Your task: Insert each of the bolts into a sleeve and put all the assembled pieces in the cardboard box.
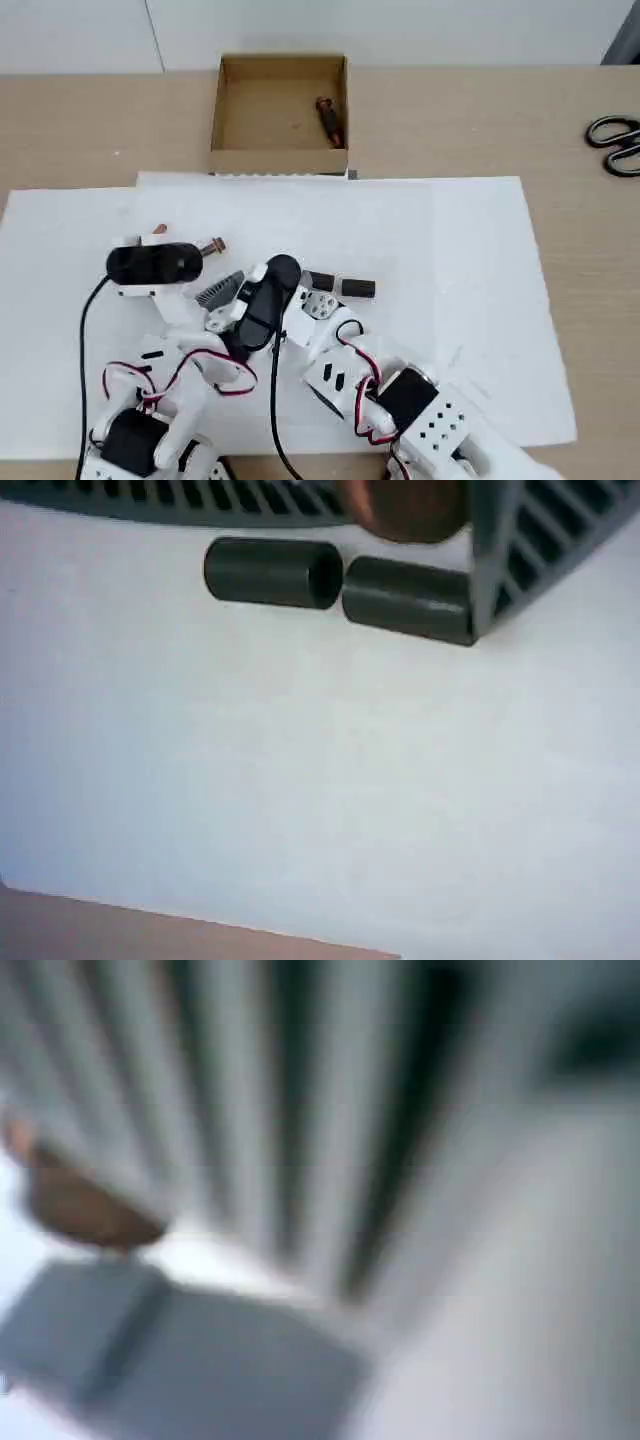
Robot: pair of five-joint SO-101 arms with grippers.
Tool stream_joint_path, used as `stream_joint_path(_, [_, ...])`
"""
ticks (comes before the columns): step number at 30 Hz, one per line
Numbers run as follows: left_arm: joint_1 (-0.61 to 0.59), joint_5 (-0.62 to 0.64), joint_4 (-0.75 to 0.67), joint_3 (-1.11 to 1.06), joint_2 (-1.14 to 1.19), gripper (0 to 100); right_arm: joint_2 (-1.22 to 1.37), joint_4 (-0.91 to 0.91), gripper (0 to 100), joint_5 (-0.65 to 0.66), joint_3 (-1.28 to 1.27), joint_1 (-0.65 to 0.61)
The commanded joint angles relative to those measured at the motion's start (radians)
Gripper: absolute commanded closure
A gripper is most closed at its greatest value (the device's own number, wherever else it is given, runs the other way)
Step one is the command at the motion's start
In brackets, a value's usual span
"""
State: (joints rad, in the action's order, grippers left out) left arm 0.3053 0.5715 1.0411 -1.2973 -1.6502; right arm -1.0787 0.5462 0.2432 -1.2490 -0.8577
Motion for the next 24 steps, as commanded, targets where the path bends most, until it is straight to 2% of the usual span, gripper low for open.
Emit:
stream_joint_path(1, [-0.063,-0.055,-0.005,0.062,-0.012,75,-0.013,-0.024,99.6,0.011,0.029,-0.008])
stream_joint_path(7, [-0.137,-0.075,-0.005,0.059,-0.012,100,-0.013,-0.024,99.6,0.009,0.029,-0.008])
stream_joint_path(11, [-0.178,-0.08,-0.005,0.018,-0.012,99,-0.013,-0.025,99.6,0.006,0.034,0.024])
stream_joint_path(16, [-0.224,-0.236,-0.005,-0.111,-0.014,99,-0.005,-0.025,99.6,-0.005,0.066,0.162])
stream_joint_path(21, [-0.327,-0.273,-0.029,-0.154,-0.014,99,0.024,0.008,99.6,-0.132,0.16,0.268])
stream_joint_path(24, [-0.35,-0.296,-0.064,-0.199,-0.014,99,0.139,0.062,99.6,-0.235,0.302,0.32])
